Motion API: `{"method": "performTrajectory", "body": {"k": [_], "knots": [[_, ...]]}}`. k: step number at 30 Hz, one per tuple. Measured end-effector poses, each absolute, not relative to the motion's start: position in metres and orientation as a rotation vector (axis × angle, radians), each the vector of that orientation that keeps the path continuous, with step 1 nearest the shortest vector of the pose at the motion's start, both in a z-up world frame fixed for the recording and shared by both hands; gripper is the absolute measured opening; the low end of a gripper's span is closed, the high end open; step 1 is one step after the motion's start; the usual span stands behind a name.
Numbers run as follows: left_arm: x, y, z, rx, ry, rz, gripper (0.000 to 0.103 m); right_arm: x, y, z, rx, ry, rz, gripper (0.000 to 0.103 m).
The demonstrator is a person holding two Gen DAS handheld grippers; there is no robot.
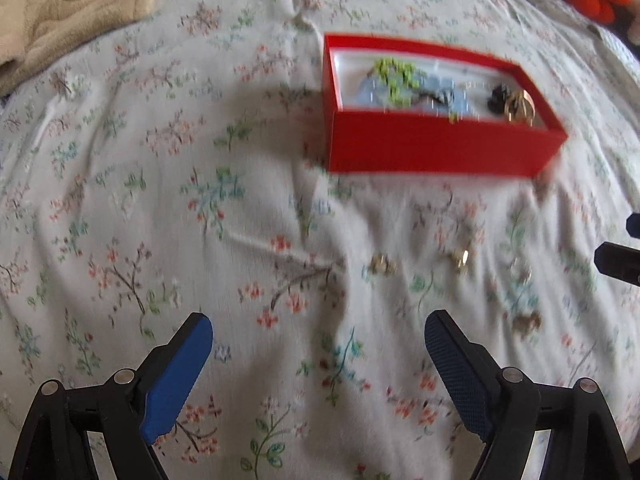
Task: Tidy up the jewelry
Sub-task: 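Move both tools back over the remaining rings and earrings, then grasp the silver ring with the left gripper while the right grasps a small gold ring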
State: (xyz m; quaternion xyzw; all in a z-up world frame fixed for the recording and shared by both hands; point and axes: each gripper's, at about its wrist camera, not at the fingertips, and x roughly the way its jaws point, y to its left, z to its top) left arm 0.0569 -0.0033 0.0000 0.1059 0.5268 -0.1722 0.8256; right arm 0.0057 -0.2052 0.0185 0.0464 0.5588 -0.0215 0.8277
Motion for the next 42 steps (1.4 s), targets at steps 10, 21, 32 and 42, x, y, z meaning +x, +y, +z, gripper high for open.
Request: {"method": "performTrajectory", "body": {"k": [10, 21, 32, 42], "knots": [[0.037, 0.008, -0.027, 0.303, 1.149, -0.450, 0.090, -0.023, -0.187, -0.022, -0.019, 1.248, 0.019, 0.068], [0.029, -0.003, -0.024, 0.281, 1.092, -0.606, 0.083, -0.034, -0.175, -0.036, -0.089, 1.180, 0.053, 0.069], [0.042, -0.009, -0.030, 0.308, 1.110, -0.565, 0.079, -0.020, -0.152, -0.037, -0.075, 1.179, 0.163, 0.066], [0.042, -0.009, -0.029, 0.306, 1.103, -0.561, 0.076, -0.009, -0.138, -0.037, -0.068, 1.143, 0.229, 0.036]]}}
